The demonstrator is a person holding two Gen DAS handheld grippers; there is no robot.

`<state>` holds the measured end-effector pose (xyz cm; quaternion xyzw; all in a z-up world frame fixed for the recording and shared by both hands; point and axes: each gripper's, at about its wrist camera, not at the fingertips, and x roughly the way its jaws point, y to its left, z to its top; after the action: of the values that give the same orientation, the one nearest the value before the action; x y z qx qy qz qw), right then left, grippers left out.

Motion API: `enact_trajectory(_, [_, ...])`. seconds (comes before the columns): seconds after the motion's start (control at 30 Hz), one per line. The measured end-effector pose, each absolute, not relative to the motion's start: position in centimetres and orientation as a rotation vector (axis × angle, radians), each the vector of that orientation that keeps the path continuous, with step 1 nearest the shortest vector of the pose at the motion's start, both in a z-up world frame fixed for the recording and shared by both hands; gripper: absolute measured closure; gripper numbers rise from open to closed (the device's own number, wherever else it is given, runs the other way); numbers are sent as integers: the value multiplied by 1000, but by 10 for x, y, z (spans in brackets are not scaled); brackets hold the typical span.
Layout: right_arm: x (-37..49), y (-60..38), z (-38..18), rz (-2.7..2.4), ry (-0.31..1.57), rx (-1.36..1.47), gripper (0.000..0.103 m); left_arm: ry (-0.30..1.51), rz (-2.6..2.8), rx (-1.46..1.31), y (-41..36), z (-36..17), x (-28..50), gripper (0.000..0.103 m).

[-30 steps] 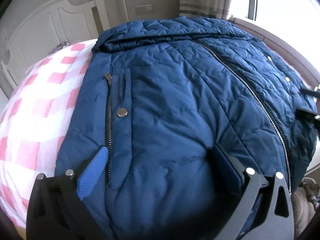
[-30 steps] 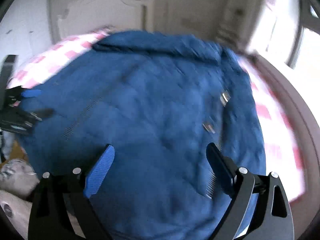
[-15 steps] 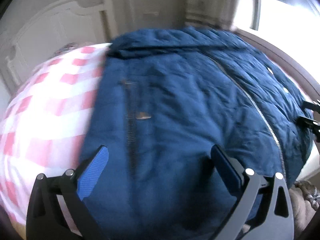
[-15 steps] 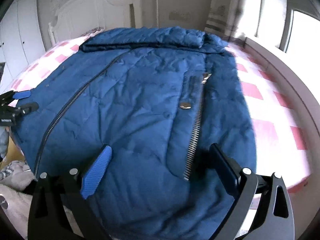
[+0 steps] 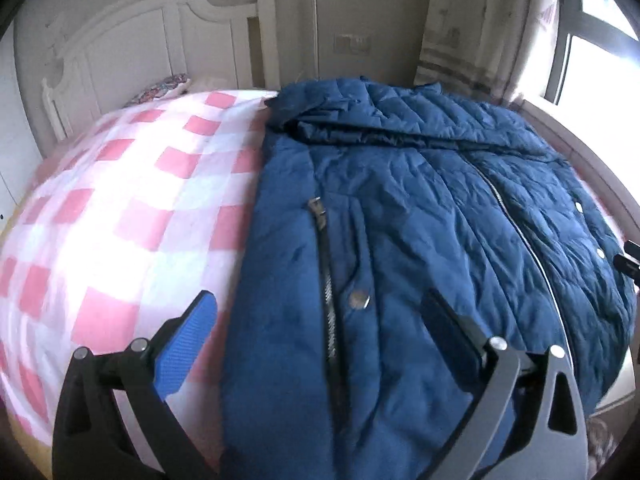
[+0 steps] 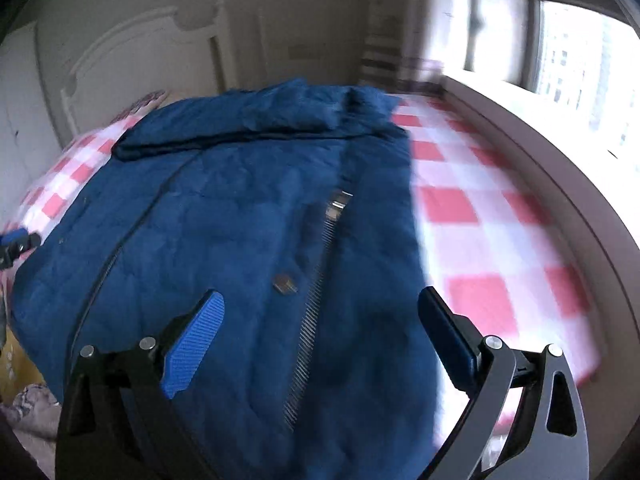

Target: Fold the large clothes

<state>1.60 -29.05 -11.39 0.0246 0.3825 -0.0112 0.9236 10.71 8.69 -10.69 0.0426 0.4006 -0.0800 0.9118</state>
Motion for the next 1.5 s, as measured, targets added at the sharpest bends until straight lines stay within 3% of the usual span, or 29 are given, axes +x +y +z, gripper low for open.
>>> enact_trajectory(0.33, [133, -255, -107, 59, 868, -24, 10, 844, -189, 261, 12, -109, 177, 2])
enact_trajectory(0.5, [184, -276, -134, 7, 975, 12, 4, 1023, -214, 117, 33, -135, 222, 2])
enact_trajectory(0.8, [190, -302, -125, -115, 943, 66, 5, 942, -97, 151, 36, -121, 248, 2])
enact_trajectory(0.87, [190, -313, -134, -104, 953, 119, 5, 994, -101, 97, 46, -132, 260, 2])
enact_trajectory(1.17, [126, -273, -100, 68, 906, 65, 5, 902, -151, 79, 66, -107, 194, 2])
enact_trajectory(1.4, [48, -205, -134, 174, 891, -203, 5, 922, -211, 317, 46, -137, 124, 2])
enact_trajectory(1.5, [37, -216, -131, 171, 900, -148, 5, 903, -215, 288, 61, -135, 105, 2])
